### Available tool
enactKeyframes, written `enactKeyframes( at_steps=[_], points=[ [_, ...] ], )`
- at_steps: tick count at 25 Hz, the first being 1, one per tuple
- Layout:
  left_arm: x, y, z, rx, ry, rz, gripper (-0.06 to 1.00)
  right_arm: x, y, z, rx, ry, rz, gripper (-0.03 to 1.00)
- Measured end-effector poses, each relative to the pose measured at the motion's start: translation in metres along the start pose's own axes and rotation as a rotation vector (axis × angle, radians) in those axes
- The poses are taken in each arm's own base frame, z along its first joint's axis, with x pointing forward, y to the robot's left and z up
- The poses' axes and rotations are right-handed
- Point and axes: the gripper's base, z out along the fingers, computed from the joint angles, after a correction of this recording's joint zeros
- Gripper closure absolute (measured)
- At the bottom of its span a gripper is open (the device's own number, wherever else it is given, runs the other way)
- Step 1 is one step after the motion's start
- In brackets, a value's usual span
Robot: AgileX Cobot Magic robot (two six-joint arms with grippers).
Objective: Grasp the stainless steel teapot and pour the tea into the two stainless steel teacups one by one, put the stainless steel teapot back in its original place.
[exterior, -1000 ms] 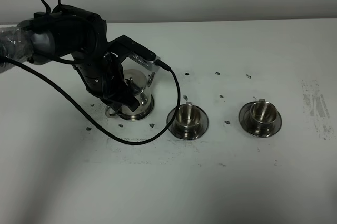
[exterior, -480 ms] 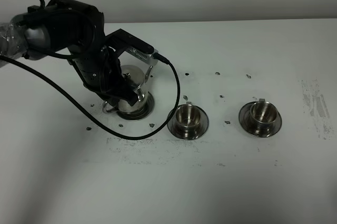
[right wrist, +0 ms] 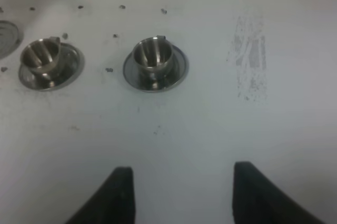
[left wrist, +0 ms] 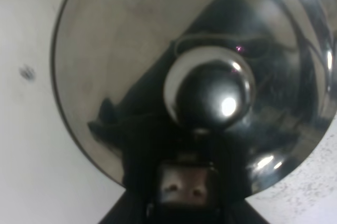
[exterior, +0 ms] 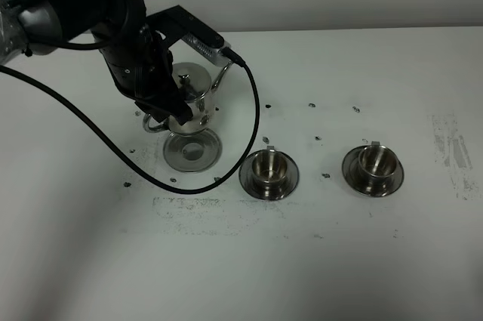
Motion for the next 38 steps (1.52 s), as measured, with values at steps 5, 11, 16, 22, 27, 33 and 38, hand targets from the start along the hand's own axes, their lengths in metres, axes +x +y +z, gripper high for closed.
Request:
enactKeyframes(
  at_steps=[5,11,16,22,27,33,38],
  points=[
    [-0.008,0.004,-0.019,-0.013,-0.039,0.243,0.75,0.0,0.0,0.0,0.0,0.0,0.0,0.56],
    [-0.011,0.0,-0.022,0.016,-0.068,0.535,0.75,0.0,0.0,0.0,0.0,0.0,0.0,0.56],
    [-0.026,0.006,-0.016,-0.025,-0.112,0.632,0.75,0.0,0.0,0.0,0.0,0.0,0.0,0.56],
    [-0.051,0.008,-0.011,-0.054,-0.136,0.729,0.75,0.0,0.0,0.0,0.0,0.0,0.0,0.56],
    [-0.075,0.011,0.0,-0.091,-0.17,0.806,0.75,0.0,0.0,0.0,0.0,0.0,0.0,0.56],
    [-0.099,0.006,0.029,-0.126,-0.198,0.936,0.75,0.0,0.0,0.0,0.0,0.0,0.0,0.56],
    [-0.115,-0.003,0.045,-0.179,-0.249,0.987,0.75,0.0,0.0,0.0,0.0,0.0,0.0,0.56]
  ],
)
